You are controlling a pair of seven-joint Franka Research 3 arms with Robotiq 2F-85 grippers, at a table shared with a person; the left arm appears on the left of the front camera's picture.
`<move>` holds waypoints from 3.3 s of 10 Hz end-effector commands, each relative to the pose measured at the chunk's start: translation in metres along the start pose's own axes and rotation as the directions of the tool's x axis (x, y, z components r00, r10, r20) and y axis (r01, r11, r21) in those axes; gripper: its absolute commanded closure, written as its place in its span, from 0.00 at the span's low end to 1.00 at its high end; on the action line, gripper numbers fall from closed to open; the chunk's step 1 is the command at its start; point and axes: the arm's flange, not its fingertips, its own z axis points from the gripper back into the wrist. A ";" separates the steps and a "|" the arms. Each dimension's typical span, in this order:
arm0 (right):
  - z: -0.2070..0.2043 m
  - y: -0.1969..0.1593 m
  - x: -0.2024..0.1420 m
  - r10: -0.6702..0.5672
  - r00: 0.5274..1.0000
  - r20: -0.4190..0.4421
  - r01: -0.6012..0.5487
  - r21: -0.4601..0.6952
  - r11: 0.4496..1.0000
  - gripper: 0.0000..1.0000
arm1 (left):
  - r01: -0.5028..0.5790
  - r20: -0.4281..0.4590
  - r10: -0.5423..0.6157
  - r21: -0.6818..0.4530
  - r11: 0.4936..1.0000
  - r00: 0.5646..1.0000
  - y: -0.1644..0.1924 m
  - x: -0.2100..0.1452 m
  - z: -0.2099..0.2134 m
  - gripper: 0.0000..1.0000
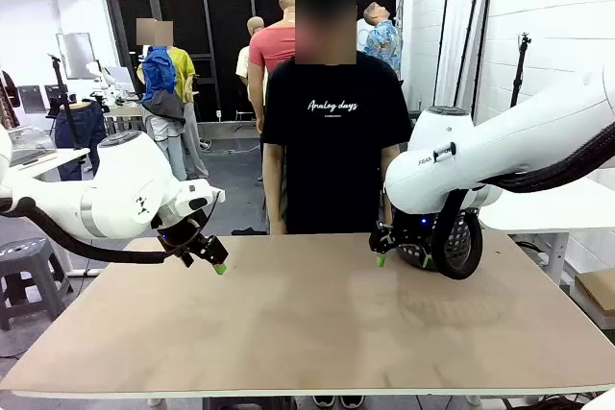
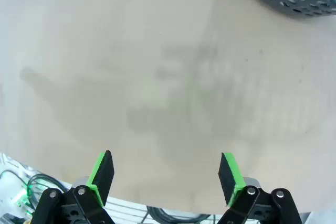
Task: Fold the training pants.
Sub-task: Grab both ends of the Training pants handed by a person.
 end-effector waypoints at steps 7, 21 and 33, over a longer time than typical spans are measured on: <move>0.001 -0.003 0.001 0.015 1.000 0.008 -0.015 -0.007 1.000 0.00 | 0.019 -0.008 -0.019 -0.005 1.000 1.000 0.004 0.001 0.002 0.00; 0.140 0.000 -0.005 0.289 0.954 0.079 -0.282 -0.083 0.956 0.00 | 0.044 0.020 -0.045 0.060 0.997 0.999 -0.045 0.014 0.156 0.00; 0.145 0.003 -0.009 0.265 0.960 0.092 -0.258 -0.083 0.963 0.00 | 0.075 0.034 -0.077 0.058 0.995 0.996 -0.048 0.015 0.167 0.00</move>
